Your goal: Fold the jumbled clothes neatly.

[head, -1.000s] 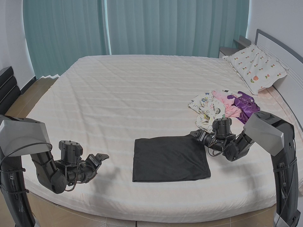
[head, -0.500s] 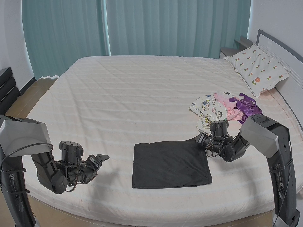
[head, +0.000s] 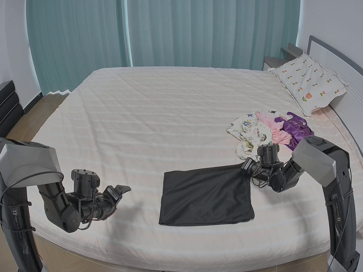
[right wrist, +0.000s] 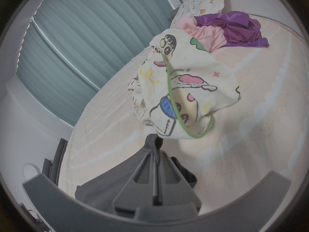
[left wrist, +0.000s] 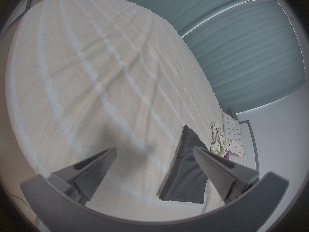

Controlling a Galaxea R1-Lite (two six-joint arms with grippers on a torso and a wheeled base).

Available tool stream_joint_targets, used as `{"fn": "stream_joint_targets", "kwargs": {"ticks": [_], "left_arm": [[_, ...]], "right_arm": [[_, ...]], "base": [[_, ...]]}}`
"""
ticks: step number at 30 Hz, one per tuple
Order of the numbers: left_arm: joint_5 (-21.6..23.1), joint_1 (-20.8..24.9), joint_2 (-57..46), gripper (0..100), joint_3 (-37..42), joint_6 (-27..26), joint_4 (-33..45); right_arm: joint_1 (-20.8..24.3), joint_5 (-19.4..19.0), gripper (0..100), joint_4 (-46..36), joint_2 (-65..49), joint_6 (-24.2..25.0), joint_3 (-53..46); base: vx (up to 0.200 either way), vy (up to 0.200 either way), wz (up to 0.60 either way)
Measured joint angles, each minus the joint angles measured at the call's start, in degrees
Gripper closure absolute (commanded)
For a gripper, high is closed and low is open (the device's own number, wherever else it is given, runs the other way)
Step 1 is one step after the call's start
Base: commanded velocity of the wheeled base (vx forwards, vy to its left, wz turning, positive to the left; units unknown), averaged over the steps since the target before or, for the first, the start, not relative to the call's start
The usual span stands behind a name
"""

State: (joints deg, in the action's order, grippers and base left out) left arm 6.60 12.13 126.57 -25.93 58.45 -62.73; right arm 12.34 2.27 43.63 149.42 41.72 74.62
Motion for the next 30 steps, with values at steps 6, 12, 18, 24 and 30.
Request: {"fn": "stream_joint_targets", "kwargs": {"ticks": [6,12,18,24,30], "left_arm": [[0.0,0.0,0.1,0,0.0,0.0,0.0],[0.0,0.0,0.1,0,-0.1,0.0,0.0],[0.0,0.1,0.1,0,-0.1,0.0,0.0],[0.0,0.0,0.1,0,-0.1,0.0,0.0],[0.0,0.1,0.2,0,-0.1,0.0,0.0]], "right_arm": [[0.1,-0.3,0,0.2,-0.2,0.2,-0.6],[0.0,0.1,0,0.5,-1.4,0.2,-1.9],[-0.4,-1.6,0,1.9,-5.0,-0.9,-10.2],[-0.2,-6.9,0,9.7,-8.9,-6.3,-25.7],[1.7,-10.9,0,19.9,-11.6,-10.8,-41.1]], "base": [[0.000,0.000,0.00],[0.000,0.000,0.00],[0.000,0.000,0.00],[0.000,0.000,0.00],[0.000,0.000,0.00]]}}
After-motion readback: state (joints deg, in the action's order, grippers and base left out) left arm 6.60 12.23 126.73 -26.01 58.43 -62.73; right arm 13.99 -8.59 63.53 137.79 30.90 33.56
